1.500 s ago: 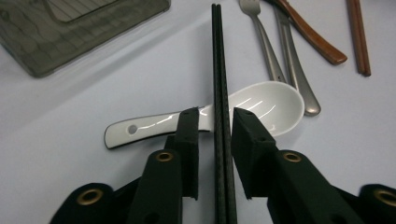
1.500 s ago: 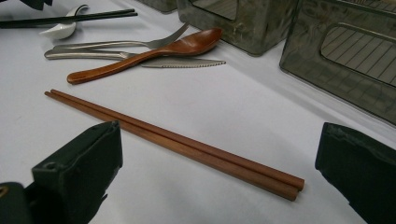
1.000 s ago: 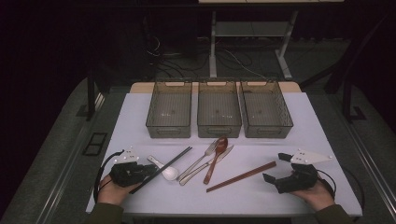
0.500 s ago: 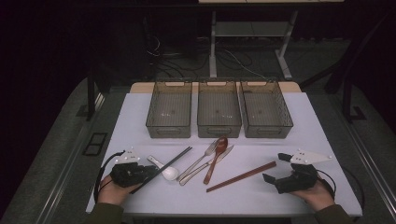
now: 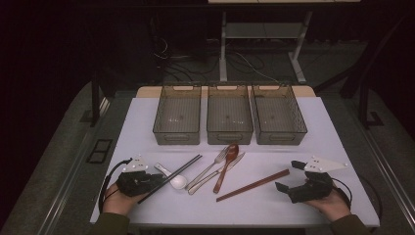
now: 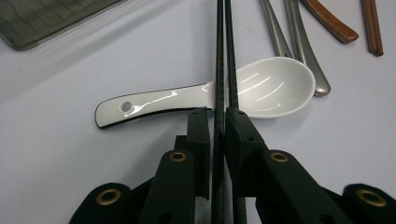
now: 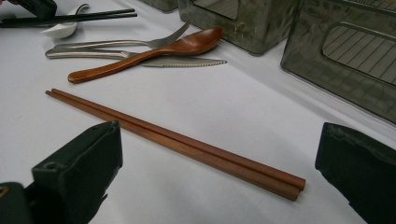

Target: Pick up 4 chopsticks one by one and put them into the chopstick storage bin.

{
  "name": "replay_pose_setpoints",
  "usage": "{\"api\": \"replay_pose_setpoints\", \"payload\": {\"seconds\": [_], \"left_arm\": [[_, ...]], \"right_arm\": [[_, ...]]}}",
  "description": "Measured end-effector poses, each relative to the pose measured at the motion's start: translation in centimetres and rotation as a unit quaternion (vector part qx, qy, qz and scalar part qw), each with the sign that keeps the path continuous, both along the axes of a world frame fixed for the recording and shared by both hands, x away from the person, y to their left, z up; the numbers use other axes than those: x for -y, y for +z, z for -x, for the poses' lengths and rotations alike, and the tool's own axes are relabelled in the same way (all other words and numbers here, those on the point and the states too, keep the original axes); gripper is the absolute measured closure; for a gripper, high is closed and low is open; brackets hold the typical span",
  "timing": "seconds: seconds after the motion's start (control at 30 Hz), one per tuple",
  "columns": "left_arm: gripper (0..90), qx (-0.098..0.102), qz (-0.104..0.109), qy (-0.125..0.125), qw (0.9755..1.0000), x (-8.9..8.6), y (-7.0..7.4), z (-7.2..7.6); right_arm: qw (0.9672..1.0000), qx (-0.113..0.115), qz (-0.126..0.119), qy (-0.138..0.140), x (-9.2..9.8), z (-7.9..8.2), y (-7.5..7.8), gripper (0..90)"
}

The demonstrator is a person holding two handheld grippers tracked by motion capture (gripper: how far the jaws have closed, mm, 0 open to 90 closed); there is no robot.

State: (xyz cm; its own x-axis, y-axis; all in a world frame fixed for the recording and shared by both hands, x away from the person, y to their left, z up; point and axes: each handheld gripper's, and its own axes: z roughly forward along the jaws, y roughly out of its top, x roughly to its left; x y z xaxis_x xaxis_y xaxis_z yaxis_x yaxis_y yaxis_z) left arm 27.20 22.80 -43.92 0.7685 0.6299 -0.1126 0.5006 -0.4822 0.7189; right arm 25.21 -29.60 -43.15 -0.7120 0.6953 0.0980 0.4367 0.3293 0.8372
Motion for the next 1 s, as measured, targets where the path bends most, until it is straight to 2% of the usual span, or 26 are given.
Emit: {"api": "replay_pose_setpoints", "payload": {"seconds": [0.43,0.73,1.0], "left_arm": [[79.6,-0.008,-0.026,-0.007,0.9996,0.47,-0.42,-0.17],[83.8,-0.004,-0.034,-0.015,0.9993,0.57,-0.38,-0.16],[84.2,-0.003,-0.030,-0.013,0.9995,0.59,-0.40,-0.16]], "right_arm": [[1.0000,0.000,0.000,0.001,-0.02,0.01,0.01,0.8],[1.0000,0.000,0.000,0.001,-0.03,0.01,0.01,0.9],[1.0000,0.001,0.000,0.001,-0.04,0.01,0.02,0.8]]}}
